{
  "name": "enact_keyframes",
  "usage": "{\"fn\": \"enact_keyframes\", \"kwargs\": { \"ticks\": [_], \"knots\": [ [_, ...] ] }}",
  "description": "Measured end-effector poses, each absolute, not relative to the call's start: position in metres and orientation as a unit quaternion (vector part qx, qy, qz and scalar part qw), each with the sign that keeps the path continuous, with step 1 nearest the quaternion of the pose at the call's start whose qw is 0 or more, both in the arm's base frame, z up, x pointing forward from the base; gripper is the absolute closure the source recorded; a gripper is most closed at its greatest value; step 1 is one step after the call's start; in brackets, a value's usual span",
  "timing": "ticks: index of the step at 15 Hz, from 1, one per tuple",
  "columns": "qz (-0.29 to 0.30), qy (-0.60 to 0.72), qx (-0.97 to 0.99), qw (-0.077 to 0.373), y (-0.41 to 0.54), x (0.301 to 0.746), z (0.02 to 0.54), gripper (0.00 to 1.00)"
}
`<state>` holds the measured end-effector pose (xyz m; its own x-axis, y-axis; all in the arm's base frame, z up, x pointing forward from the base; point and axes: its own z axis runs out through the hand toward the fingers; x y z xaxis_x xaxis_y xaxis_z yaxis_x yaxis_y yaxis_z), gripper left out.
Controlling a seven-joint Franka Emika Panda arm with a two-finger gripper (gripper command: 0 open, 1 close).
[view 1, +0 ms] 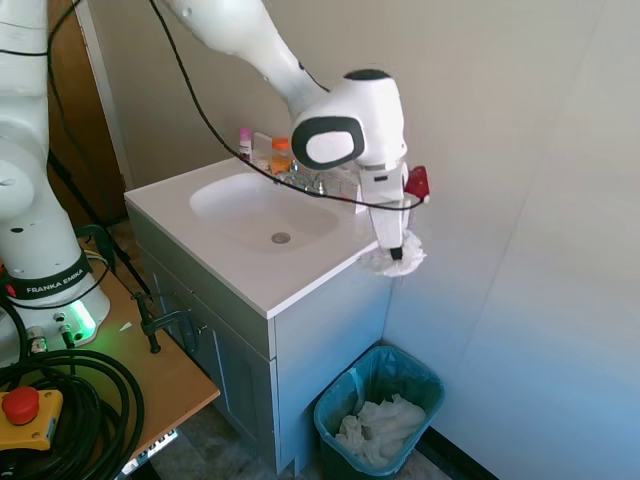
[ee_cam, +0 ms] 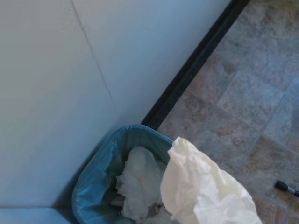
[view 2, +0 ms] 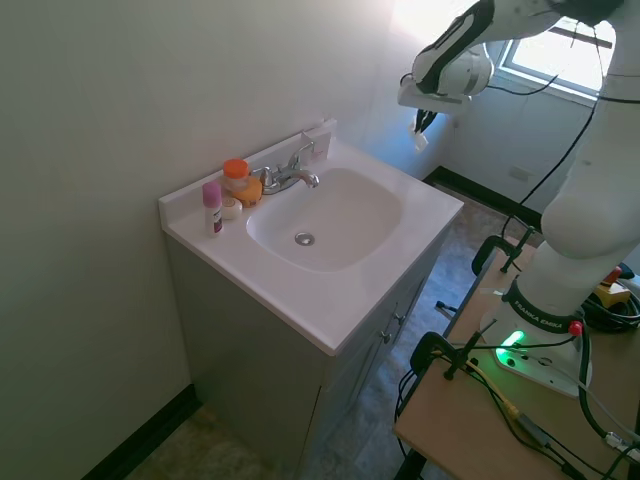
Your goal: Throw the tissue in the trash bin
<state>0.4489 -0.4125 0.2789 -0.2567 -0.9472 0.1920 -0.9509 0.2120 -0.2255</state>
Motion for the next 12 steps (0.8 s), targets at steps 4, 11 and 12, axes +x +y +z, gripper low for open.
{"fn": "enact_keyframes", "kwargs": {
  "ticks": [4,11,12],
  "knots": [
    [0.128,-0.787,0.603,0.017,-0.443,0.465,0.222,0.0],
    [0.108,-0.776,0.621,0.017,-0.449,0.48,0.207,0.0],
    [0.107,-0.775,0.623,0.016,-0.449,0.481,0.207,0.0]
  ]
}}
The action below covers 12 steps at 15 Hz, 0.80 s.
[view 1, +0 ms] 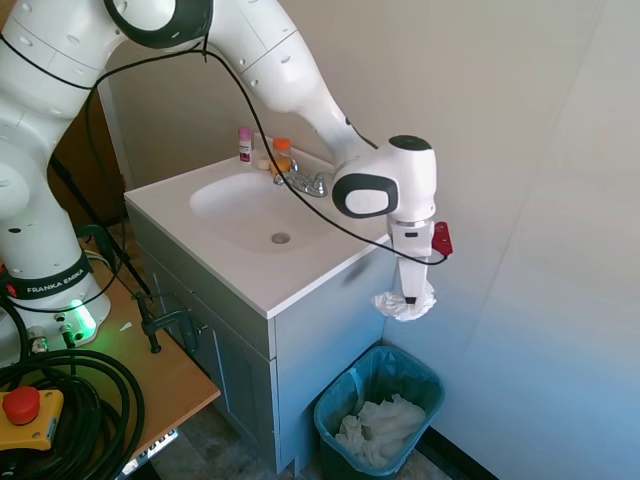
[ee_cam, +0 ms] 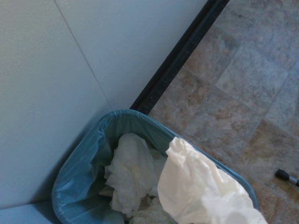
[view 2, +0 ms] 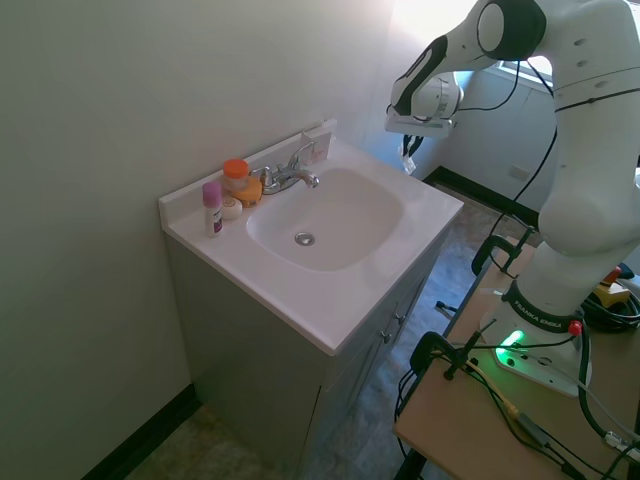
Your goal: Throw the tissue in the trash bin
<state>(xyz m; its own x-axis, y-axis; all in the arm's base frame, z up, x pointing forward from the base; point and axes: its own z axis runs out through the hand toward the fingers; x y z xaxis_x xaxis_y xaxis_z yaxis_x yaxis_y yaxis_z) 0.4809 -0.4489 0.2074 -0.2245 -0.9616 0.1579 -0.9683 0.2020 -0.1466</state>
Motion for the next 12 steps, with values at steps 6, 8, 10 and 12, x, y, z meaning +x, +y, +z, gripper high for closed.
{"fn": "enact_keyframes", "kwargs": {
  "ticks": [6,8,10,12],
  "knots": [
    [0.122,-0.746,0.655,0.002,-0.446,0.487,0.222,0.0],
    [0.155,-0.724,0.672,-0.017,-0.437,0.483,0.257,0.0],
    [0.177,-0.714,0.677,-0.034,-0.423,0.469,0.296,0.0],
    [0.197,-0.705,0.68,-0.048,-0.402,0.452,0.33,0.0]
  ]
}}
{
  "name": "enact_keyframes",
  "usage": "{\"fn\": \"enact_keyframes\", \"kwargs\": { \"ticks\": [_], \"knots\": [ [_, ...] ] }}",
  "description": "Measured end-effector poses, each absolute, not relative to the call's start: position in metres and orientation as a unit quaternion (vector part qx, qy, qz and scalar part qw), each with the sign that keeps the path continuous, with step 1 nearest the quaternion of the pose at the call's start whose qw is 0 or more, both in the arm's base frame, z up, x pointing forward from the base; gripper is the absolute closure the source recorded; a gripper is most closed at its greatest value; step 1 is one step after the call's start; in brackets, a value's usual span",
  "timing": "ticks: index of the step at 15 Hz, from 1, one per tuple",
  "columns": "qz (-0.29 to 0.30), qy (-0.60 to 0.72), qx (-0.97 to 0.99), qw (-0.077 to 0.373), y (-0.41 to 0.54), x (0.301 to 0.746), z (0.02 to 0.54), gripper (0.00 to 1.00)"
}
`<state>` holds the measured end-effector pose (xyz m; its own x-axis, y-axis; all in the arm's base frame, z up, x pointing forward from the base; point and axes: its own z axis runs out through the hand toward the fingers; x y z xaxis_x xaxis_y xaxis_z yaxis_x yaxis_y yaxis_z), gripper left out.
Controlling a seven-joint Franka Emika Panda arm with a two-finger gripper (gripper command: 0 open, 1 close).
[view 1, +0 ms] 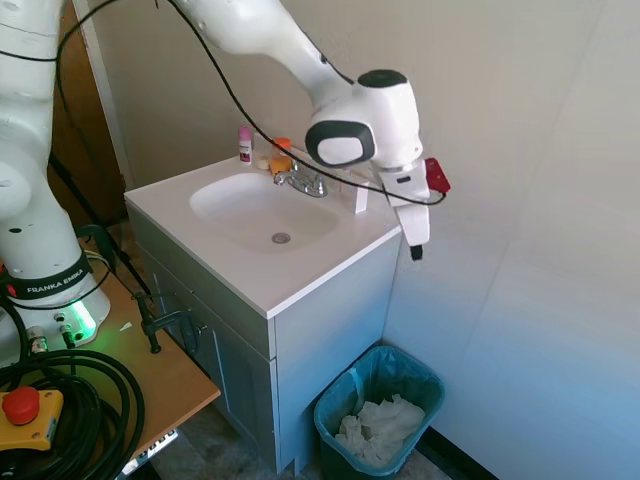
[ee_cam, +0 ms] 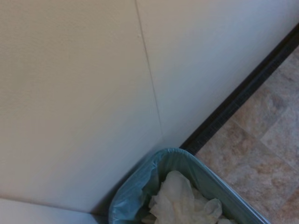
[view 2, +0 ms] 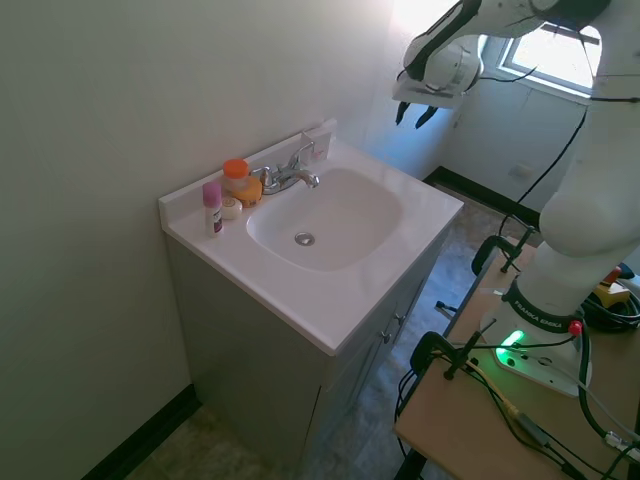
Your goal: Throw the tissue in the trash bin
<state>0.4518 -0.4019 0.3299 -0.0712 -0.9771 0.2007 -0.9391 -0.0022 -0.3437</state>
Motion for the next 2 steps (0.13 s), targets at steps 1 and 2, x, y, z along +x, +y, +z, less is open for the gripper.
{"fn": "enact_keyframes", "kwargs": {
  "ticks": [1,2],
  "knots": [
    [-0.205,0.699,-0.683,0.053,-0.389,0.443,0.343,0.0],
    [-0.211,0.691,-0.689,0.054,-0.376,0.433,0.354,0.0]
  ]
}}
